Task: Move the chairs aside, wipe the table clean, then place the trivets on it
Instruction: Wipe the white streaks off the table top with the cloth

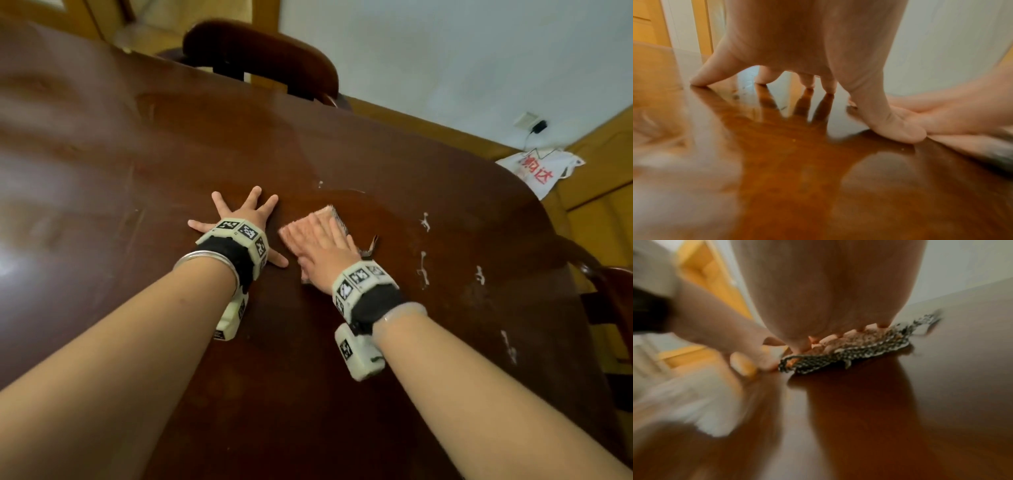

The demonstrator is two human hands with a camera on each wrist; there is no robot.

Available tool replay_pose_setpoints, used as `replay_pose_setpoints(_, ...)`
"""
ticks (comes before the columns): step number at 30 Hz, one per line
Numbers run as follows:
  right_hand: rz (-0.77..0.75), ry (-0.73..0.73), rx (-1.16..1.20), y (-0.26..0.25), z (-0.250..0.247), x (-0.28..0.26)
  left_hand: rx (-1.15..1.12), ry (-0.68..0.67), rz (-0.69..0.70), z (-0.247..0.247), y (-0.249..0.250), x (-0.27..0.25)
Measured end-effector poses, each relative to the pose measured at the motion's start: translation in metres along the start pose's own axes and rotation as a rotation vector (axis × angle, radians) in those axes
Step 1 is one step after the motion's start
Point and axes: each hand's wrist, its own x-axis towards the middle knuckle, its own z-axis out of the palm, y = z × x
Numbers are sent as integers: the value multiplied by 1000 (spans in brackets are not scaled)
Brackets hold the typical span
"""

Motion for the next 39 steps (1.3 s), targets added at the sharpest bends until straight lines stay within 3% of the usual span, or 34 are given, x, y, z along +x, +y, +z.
replay_pose_setpoints(4,8,26,-156,54,6,-23,36,11,33,-9,-3,2)
replay_pose_setpoints(8,229,64,-166,80,-27,20,12,20,37,-22,-5,14)
replay_pose_setpoints(10,266,77,-130,76,-51,54,-12,30,14,-27,-4,22)
replay_pose_setpoints(15,75,79,-146,25,-76,102,-10,46,-16,-37,1,39)
replay_pose_setpoints(17,-6,55,-159,13,-58,92,9,39,-20,-38,2,42)
replay_pose_setpoints(20,-26,-12,-63,41,-38,58,5,24,-30,-39,3,41)
replay_pose_setpoints(23,101,35,-136,80,-47,59,2,17,-32,-40,4,38)
replay_pose_setpoints(26,288,104,36,77,-67,97,-9,11,-30,-41,5,37)
replay_pose_setpoints(31,95,77,-9,22,-69,107,-1,12,-30,-40,3,40)
replay_pose_setpoints(34,-63,7,-71,40,-41,72,-11,6,-28,-40,4,39)
replay_pose_setpoints(37,35,-4,-91,92,-34,75,-16,5,-24,-41,3,38)
replay_pose_setpoints(39,142,11,-89,94,-52,90,-12,9,-23,-41,3,38)
